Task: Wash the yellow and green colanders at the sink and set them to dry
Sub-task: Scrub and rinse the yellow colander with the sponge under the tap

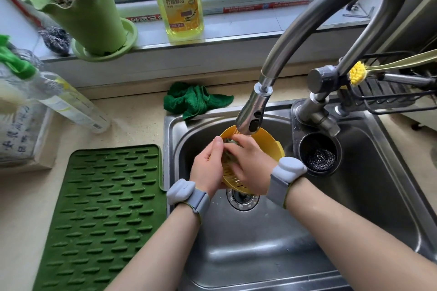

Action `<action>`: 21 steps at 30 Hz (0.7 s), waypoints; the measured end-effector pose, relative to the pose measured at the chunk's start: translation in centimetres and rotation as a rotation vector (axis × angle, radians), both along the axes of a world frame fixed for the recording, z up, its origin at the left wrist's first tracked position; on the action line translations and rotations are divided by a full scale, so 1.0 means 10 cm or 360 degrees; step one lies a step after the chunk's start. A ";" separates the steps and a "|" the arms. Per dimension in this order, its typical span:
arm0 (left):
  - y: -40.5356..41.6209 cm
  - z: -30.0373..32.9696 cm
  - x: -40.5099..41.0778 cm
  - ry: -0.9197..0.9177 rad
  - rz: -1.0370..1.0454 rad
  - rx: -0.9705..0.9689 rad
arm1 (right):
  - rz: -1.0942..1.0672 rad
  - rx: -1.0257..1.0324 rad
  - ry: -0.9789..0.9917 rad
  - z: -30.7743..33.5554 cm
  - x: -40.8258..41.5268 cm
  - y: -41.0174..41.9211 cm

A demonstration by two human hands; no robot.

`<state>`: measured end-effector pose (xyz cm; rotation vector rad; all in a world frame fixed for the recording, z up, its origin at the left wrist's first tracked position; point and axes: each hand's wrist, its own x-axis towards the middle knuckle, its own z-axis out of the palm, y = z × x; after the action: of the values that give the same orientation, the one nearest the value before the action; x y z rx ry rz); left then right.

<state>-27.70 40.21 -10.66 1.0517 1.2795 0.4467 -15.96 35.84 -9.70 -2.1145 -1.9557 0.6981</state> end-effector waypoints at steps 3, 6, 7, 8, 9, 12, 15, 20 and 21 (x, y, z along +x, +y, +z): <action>0.04 0.03 0.00 0.0000 -0.0079 0.0037 | -0.0070 -0.0008 -0.0620 -0.07 0.16 -0.06; 0.04 -0.05 -0.02 0.0090 -0.0102 0.0216 | -0.0252 -0.0221 -0.0558 -0.08 0.09 -0.10; 0.04 -0.09 -0.03 0.0131 -0.0110 0.0289 | -0.0164 -0.0312 -0.0367 -0.09 0.00 -0.10; 0.05 -0.12 -0.04 0.0150 -0.0114 0.0348 | -0.0059 -0.0333 -0.0150 -0.10 -0.10 -0.11; 0.05 -0.12 -0.06 0.0145 -0.0117 0.0377 | 0.0000 -0.0280 0.0040 -0.10 -0.16 -0.10; 0.04 -0.09 -0.08 0.0044 -0.0092 0.0299 | -0.0421 -0.0034 0.0054 -0.14 0.02 -0.02; 0.01 -0.09 -0.08 0.0048 -0.0091 0.0293 | -0.0392 -0.0224 -0.0205 -0.13 -0.02 -0.06; -0.06 -0.08 -0.02 0.0033 -0.0064 0.0229 | -0.0527 0.0176 0.0001 -0.05 -0.05 0.02; -0.06 -0.06 -0.02 0.0035 -0.0086 0.0229 | -0.0683 0.0229 -0.0008 -0.07 0.00 0.02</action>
<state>-27.88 39.61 -11.23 1.2122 1.2491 0.4929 -15.96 36.04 -10.40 -2.3290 -1.4265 0.4535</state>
